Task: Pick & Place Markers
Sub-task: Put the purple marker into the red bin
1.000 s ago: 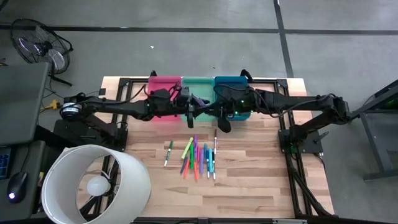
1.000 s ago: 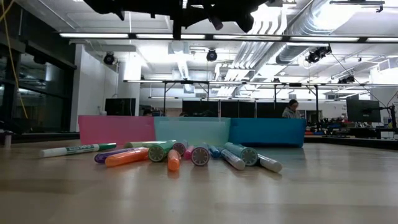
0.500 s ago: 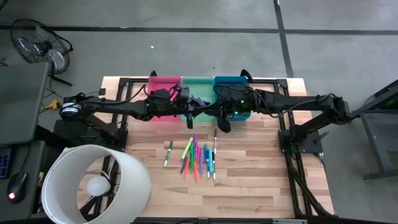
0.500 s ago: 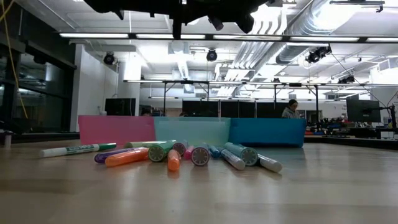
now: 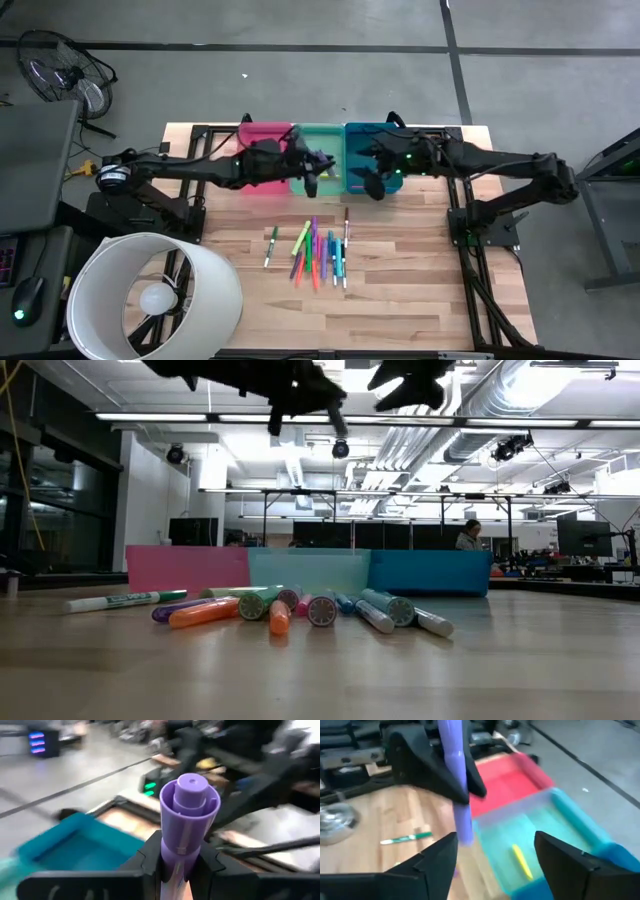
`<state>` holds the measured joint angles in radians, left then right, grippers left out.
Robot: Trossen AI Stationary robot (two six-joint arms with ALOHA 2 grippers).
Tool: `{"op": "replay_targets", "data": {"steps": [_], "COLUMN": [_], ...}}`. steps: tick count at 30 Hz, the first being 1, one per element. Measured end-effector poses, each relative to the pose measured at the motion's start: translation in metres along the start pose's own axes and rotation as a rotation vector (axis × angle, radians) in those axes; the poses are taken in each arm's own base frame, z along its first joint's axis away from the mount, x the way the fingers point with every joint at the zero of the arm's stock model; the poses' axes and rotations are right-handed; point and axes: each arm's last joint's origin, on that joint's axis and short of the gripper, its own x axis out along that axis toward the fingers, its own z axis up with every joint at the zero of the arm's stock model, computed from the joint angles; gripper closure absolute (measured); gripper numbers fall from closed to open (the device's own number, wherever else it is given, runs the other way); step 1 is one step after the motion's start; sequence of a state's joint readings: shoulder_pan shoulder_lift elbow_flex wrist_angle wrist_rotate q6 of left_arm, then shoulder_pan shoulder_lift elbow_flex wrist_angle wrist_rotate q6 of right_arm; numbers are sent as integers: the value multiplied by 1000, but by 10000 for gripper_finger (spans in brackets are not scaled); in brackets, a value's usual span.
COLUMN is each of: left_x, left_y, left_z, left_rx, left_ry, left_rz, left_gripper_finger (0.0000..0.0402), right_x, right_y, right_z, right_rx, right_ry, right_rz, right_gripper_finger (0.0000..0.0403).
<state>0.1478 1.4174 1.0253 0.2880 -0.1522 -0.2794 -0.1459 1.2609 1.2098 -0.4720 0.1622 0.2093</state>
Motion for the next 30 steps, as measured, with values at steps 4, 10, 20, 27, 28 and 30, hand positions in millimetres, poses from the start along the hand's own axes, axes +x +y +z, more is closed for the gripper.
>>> {"op": "replay_targets", "data": {"steps": [4, 10, 20, 27, 28, 30], "left_x": [2, 3, -19, -6, -3, -2], "left_y": [0, 8, 56, 79, 82, 88], "left_z": [20, 32, 30, 1, -4, -14], "left_rx": [41, 147, 185, 292, 309, 346], "left_ry": [68, 273, 642, 903, 943, 1042], "left_rz": [191, 425, 596, 604, 604, 601], "left_gripper_finger": [348, 348, 348, 348, 348, 348], "right_x": [-16, -25, -26, -26, -26, -26], "right_y": [-6, -10, -12, -11, -11, -11], "right_z": [-3, -10, -17, -17, -17, -17], "right_rx": [0, 17, 1, -8, -8, -8], "right_ry": [27, 90, 157, 157, 157, 157], "right_rz": [-64, -110, -125, -124, -124, -124], "right_gripper_finger": [138, 140, 139, 139, 139, 139]}}
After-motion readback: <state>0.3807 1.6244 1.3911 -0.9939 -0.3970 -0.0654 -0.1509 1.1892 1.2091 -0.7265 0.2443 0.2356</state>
